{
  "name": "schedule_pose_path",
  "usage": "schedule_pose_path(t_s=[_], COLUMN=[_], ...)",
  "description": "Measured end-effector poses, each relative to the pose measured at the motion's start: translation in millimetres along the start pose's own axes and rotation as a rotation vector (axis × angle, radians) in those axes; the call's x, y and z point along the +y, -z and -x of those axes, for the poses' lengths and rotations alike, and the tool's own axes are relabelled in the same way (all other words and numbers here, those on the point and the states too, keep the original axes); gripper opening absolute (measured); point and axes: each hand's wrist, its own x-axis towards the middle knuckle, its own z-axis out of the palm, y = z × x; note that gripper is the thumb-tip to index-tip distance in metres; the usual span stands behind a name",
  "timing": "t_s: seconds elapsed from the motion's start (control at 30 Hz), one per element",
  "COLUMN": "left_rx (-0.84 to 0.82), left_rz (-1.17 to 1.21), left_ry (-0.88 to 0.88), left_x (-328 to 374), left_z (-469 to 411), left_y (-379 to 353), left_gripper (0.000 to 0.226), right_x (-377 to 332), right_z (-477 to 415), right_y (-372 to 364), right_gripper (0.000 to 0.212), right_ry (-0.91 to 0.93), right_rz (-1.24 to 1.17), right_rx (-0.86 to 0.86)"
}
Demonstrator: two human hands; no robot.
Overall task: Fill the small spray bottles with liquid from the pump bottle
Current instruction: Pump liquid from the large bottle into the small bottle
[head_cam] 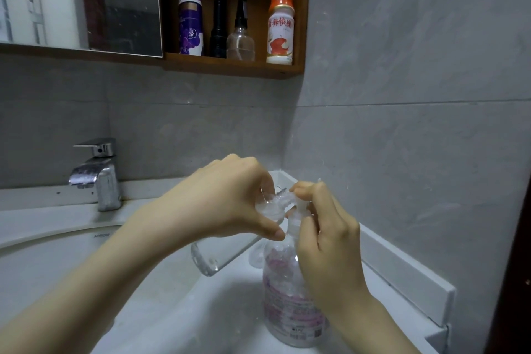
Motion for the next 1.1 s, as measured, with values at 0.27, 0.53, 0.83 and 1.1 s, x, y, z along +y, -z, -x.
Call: schedule_pose_path(t_s=[0.27,0.53,0.83,1.1], left_rx=[0.004,0.005,0.013,0.014], left_rz=[0.009,0.005,-0.003,-0.015], left_ry=[0.006,0.015,0.010,0.001], left_x=[0.5,1.2,-2.2,-3.4], left_z=[-0.2,-0.2,0.0,-0.4], left_y=[-0.7,2.1,7.2,4.4], left_gripper=[0.051,0.052,0.053,0.051], right_x=[0.7,-2.3,-3.0,-1.8], right_z=[5.0,2.8,1.7,1.1], right_y=[-1.7,-1.9,-7.3,-7.4], right_gripper=[0.033,0.039,0.046,0.039], right_ry=[-0.060,-0.130,-0.129,-0.100], right_rz=[-0.047,-0.089,-0.079,-0.052], right_rx=[-0.031,-0.073,-0.056,-0.008])
